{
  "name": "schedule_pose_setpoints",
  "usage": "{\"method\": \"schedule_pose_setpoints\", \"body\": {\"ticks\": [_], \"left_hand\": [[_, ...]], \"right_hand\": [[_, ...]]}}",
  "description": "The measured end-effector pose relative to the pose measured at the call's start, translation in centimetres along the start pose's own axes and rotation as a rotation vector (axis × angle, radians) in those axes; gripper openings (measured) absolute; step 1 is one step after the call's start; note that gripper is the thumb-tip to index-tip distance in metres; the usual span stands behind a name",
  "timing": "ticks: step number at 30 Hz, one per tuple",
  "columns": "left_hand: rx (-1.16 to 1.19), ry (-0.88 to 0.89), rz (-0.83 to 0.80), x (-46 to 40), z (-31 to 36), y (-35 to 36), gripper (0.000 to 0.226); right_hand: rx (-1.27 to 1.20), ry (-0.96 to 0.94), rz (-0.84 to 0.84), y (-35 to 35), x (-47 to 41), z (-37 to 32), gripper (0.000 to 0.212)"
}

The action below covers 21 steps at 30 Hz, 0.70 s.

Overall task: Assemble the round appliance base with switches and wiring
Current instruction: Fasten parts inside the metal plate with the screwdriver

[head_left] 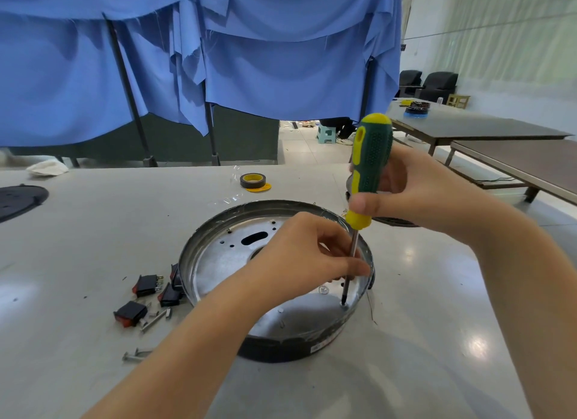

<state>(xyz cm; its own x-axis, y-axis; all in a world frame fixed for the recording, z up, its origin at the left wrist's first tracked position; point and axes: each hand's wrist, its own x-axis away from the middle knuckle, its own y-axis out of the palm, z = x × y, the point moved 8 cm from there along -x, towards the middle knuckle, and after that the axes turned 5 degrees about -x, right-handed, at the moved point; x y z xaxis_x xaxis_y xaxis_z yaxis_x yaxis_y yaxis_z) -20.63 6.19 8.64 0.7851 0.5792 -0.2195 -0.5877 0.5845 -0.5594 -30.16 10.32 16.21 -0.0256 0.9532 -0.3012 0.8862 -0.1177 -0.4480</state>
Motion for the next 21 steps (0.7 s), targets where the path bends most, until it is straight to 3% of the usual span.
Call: {"method": "schedule_pose_setpoints", "body": {"ticks": [2,5,11,15,18,21], "left_hand": [[0.011,-0.019,-0.004,-0.1,-0.2,0.0,0.005],[0.039,-0.033,-0.044,-0.2,-0.4,0.5,0.010],[0.134,-0.052,-0.120,0.2,-0.4,1.4,0.022],[0.134,-0.048,-0.164,0.4,-0.3,1.8,0.022],[0.136,-0.052,-0.145,0.5,-0.3,1.6,0.019],[0.073,-0.040,-0.056,0.3,-0.1,0.7,0.008]], "right_hand": [[-0.149,0.039,-0.108,0.3,0.3,0.5,0.050],[-0.297,0.050,-0.195,0.5,0.7,0.7,0.055],[-0.168,0.005,-0.035,-0.6,0.3,0.6,0.038],[0.053,-0.013,0.118,-1.1,-0.1,0.4,0.059],[0.085,-0.033,0.099,-0.6,-0.1,0.0,0.061],[-0.032,0.006,-0.025,-0.1,0.1,0.2,0.051]]}}
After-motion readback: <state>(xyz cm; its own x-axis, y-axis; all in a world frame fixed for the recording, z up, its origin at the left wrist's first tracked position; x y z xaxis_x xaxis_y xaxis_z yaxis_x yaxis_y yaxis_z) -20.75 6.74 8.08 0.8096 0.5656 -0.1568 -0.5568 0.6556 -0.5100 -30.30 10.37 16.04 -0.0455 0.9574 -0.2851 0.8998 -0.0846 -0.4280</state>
